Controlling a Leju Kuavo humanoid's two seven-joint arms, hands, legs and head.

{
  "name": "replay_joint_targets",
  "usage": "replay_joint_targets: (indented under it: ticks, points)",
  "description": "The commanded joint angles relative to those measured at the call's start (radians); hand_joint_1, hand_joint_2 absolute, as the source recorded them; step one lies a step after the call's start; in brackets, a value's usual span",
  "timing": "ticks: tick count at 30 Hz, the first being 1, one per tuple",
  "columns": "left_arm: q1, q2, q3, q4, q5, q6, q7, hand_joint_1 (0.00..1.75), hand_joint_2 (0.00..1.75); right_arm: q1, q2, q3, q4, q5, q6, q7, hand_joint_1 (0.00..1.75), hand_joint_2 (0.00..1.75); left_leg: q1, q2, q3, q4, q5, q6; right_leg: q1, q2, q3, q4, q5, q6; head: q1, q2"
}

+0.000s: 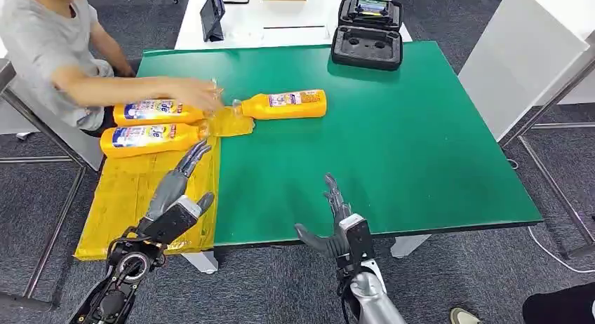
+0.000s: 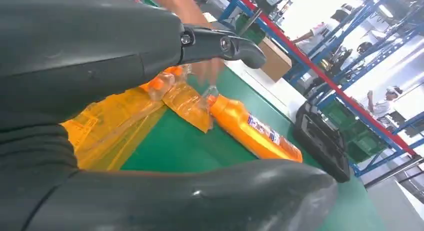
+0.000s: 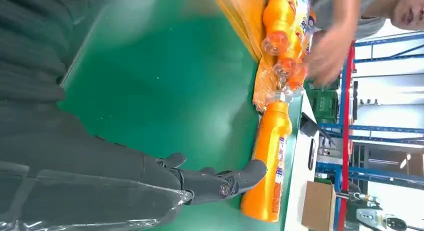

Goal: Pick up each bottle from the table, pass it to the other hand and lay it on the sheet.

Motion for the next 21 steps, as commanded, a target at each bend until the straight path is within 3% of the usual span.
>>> replay_joint_targets:
  ticks: [1,10,11,14,21]
  points:
    - [0.02,0.001,0.024,-0.033,0.046,-0.004,-0.021,0.0,0.0,-0.004,-0.015,0.035,-0.039,0.02,-0.035,0.005,0.0,1.75,0.0,0.001,0.005,-0.001,-0.002,0.0,0.0,0.0,0.005,-0.001,-0.002,0.0,0.0,0.0]
    - [0.186,-0.008,0.081,-0.179,0.081,0.026,-0.038,0.0,0.0,0.12,-0.115,0.041,-0.244,0.063,-0.158,0.005,0.0,1.75,-0.001,0.001,0.007,-0.001,-0.003,0.0,-0.001,0.0,0.007,-0.001,-0.003,0.001,0.0,0.0]
    - [0.188,0.004,0.072,-0.165,-0.031,0.053,0.012,0.0,0.0,0.166,-0.113,0.003,-0.311,0.065,-0.207,0.005,0.0,1.75,-0.001,0.001,0.005,-0.001,-0.003,0.0,-0.001,-0.001,0.005,-0.002,-0.002,0.001,0.0,0.0]
    - [0.18,0.002,0.075,-0.144,-0.037,0.056,0.011,0.0,0.0,0.207,-0.122,-0.019,-0.354,0.065,-0.205,0.005,0.0,1.75,-0.001,-0.003,0.004,-0.001,-0.002,0.0,-0.001,-0.004,0.004,-0.001,-0.003,0.0,0.0,0.0]
    - [0.193,0.002,0.078,-0.18,-0.073,0.048,0.021,0.0,0.0,0.197,-0.107,-0.03,-0.363,0.075,-0.18,0.005,0.0,1.75,-0.001,0.0,0.003,-0.001,-0.002,-0.001,-0.001,-0.001,0.002,-0.001,-0.001,0.0,0.0,0.0]
